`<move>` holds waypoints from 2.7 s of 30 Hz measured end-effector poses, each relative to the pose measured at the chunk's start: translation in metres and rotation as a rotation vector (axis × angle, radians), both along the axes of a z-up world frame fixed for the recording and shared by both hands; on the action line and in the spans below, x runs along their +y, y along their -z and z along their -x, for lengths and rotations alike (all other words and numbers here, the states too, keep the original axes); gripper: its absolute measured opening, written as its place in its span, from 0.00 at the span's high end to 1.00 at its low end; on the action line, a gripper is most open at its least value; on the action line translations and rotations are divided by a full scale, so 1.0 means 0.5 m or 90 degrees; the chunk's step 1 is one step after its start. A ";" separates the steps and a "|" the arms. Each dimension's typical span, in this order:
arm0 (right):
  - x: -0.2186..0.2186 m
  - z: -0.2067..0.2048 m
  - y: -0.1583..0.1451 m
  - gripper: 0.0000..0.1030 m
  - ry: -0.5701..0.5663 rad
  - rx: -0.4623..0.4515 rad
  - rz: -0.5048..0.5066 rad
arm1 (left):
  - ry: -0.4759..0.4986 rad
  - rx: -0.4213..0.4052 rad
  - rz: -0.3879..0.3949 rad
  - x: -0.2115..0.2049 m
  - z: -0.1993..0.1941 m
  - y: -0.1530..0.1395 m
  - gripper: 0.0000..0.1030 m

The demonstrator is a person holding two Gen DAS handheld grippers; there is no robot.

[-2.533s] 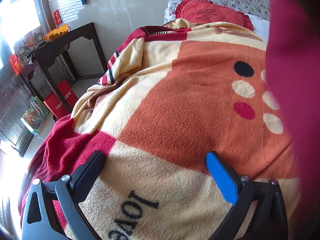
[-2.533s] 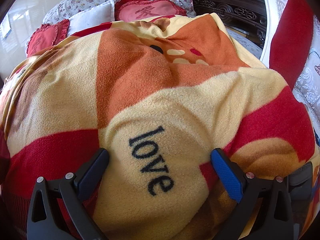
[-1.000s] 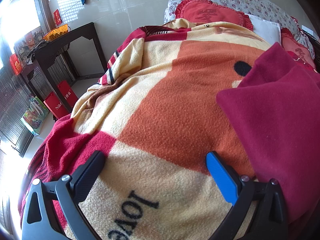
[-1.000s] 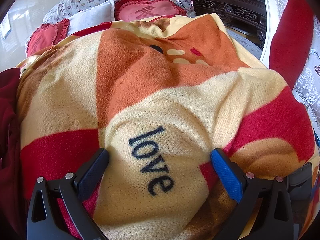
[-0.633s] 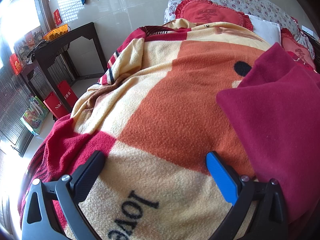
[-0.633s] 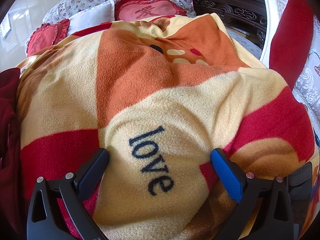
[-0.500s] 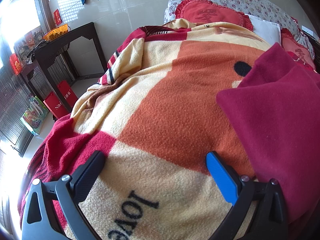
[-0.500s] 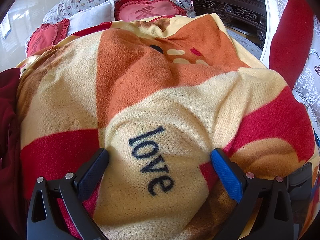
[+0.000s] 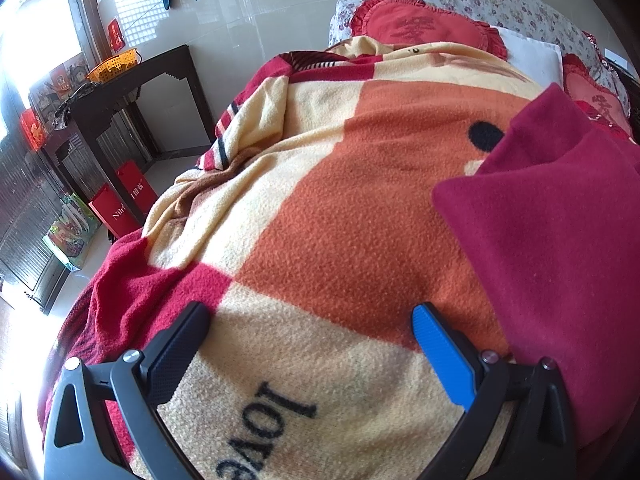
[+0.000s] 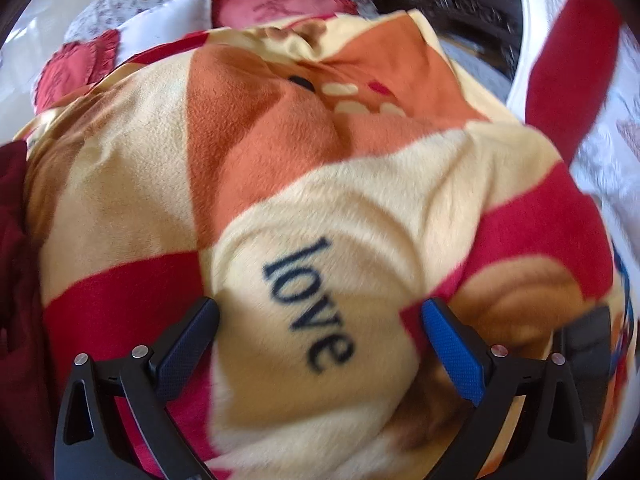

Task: Fold small clothes

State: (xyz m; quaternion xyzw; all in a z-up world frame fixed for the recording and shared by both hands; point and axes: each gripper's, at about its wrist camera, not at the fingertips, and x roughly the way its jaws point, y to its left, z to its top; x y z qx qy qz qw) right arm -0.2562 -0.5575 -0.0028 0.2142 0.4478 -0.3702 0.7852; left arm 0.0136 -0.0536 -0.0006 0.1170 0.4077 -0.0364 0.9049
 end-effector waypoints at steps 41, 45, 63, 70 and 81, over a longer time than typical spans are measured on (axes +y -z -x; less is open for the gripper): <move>0.024 0.043 -0.001 0.27 -0.016 -0.021 0.057 | 0.031 0.002 -0.009 0.000 0.012 0.000 0.00; 0.032 0.043 0.002 0.24 -0.013 -0.026 0.052 | 0.031 0.002 -0.010 0.000 0.012 0.000 0.00; 0.005 0.058 0.022 0.15 0.007 -0.065 0.007 | 0.031 0.000 -0.007 0.003 0.017 0.002 0.00; 0.004 0.058 0.022 0.15 0.006 -0.066 0.006 | 0.031 0.000 -0.007 0.003 0.016 0.002 0.00; 0.003 0.058 0.023 0.15 0.006 -0.065 0.007 | 0.030 -0.001 -0.007 0.004 0.017 0.003 0.00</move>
